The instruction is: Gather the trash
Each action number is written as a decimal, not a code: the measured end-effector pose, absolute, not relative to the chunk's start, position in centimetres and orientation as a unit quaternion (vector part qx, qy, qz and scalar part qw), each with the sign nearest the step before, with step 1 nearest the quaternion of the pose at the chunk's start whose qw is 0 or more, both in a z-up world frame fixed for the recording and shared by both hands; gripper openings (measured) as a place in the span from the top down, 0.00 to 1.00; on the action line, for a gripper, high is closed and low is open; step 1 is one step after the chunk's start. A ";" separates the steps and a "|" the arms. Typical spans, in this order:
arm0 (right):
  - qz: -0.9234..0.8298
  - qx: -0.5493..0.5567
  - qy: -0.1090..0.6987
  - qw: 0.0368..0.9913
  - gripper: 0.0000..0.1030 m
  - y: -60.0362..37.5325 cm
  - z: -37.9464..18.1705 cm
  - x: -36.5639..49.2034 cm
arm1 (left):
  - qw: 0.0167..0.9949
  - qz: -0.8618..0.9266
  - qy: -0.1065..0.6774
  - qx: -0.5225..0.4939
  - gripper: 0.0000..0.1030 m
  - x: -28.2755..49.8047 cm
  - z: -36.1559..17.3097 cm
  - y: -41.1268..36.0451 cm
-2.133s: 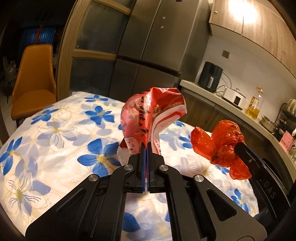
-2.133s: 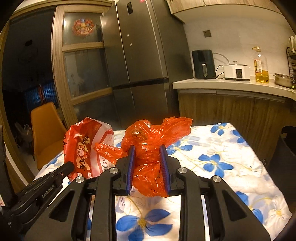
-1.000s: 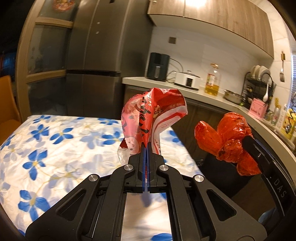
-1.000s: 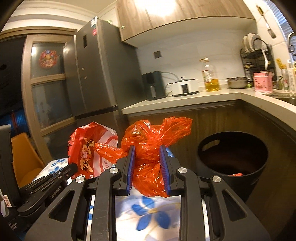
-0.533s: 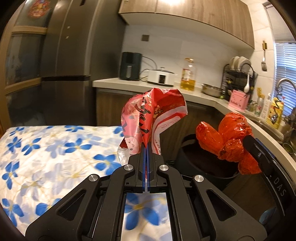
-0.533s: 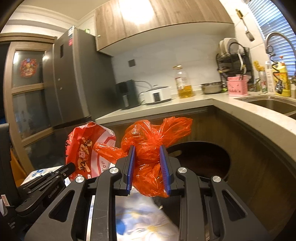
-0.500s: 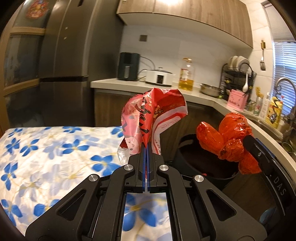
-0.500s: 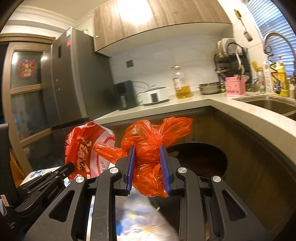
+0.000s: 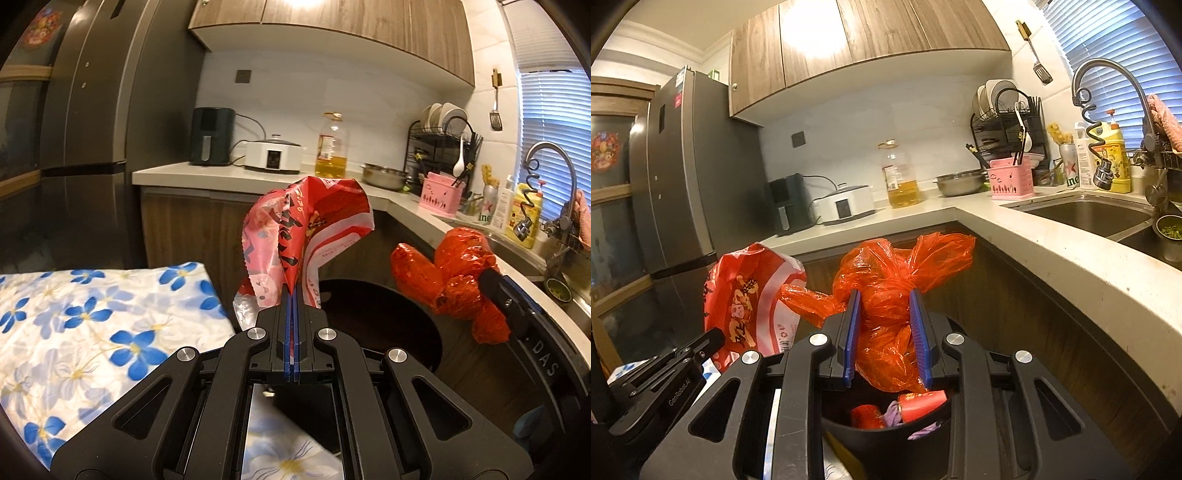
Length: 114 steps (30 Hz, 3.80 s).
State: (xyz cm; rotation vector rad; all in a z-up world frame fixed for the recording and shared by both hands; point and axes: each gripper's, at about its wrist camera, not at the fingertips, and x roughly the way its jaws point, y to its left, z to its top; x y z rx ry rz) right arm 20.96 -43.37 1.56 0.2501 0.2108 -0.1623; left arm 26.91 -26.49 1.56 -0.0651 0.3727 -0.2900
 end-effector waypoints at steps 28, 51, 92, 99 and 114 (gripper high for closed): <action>-0.067 0.107 0.142 0.982 0.69 -44.4 -0.7 25.2 | 0.958 -0.186 0.217 -0.013 1.00 30.6 -2.1 -30.2; -0.065 0.090 0.178 0.978 0.11 -40.9 0.5 19.6 | 0.971 -0.102 0.215 -0.009 0.15 24.2 -1.4 -21.9; -0.019 0.027 0.177 0.984 0.05 -26.7 2.3 -0.5 | 0.980 -0.024 0.195 -0.026 0.06 1.6 -0.4 -7.1; -0.010 0.024 0.175 0.984 0.05 -25.7 2.5 -1.1 | 0.981 -0.020 0.193 -0.028 0.06 0.8 -0.3 -6.6; -0.012 0.026 0.170 0.985 0.05 -25.4 2.7 -1.5 | 0.981 -0.018 0.189 -0.032 0.06 0.3 0.0 -6.4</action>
